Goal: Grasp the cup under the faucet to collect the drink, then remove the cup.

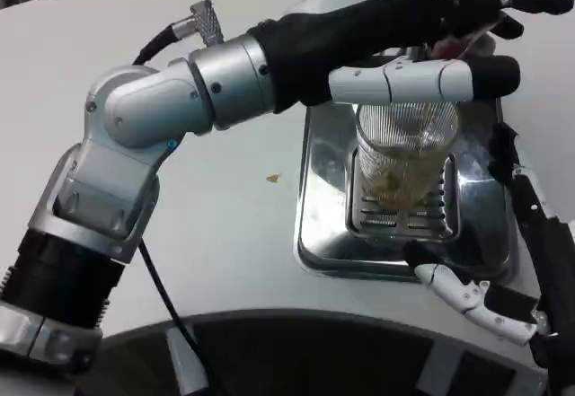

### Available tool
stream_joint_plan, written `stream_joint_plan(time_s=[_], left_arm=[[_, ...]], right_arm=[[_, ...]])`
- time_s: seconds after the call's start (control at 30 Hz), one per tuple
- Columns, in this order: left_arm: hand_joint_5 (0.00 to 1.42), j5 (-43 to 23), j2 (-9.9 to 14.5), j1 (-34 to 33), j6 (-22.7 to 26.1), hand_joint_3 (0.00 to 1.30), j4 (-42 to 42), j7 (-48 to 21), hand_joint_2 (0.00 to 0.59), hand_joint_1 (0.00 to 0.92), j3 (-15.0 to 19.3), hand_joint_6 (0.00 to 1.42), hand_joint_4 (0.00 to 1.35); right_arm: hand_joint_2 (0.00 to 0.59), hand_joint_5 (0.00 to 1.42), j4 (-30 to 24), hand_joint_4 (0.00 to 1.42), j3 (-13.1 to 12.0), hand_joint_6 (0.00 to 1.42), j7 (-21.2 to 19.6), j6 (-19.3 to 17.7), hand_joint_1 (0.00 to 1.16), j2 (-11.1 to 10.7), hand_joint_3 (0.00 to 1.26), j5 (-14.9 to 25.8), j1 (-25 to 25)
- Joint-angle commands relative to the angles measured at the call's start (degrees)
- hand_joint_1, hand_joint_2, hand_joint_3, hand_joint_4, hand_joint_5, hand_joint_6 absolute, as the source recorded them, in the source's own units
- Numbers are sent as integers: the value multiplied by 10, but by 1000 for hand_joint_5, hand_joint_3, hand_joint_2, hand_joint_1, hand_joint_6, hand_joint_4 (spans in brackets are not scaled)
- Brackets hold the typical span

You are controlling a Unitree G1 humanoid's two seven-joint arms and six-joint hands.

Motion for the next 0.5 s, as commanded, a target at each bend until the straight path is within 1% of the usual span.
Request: stream_joint_plan(time_s=[0.03, 0.27, 0.5], left_arm=[[132, 8, 6, 11, -3, 135, -7, -21, 90, 0, -9, 175, 51], [135, 7, 10, 10, -4, 139, -5, -23, 90, 0, -6, 175, 60], [141, 6, 12, 7, -7, 140, 2, -25, 93, 0, -4, 175, 62]], right_arm=[[201, 96, 24, 82, 7, 0, -9, -15, 808, -8, 27, 11, -18], [201, 110, 52, 98, 13, 0, -10, -15, 825, -21, 36, 28, -50], [196, 121, 83, 99, 14, 0, -16, -10, 835, -27, 46, 31, -85]])
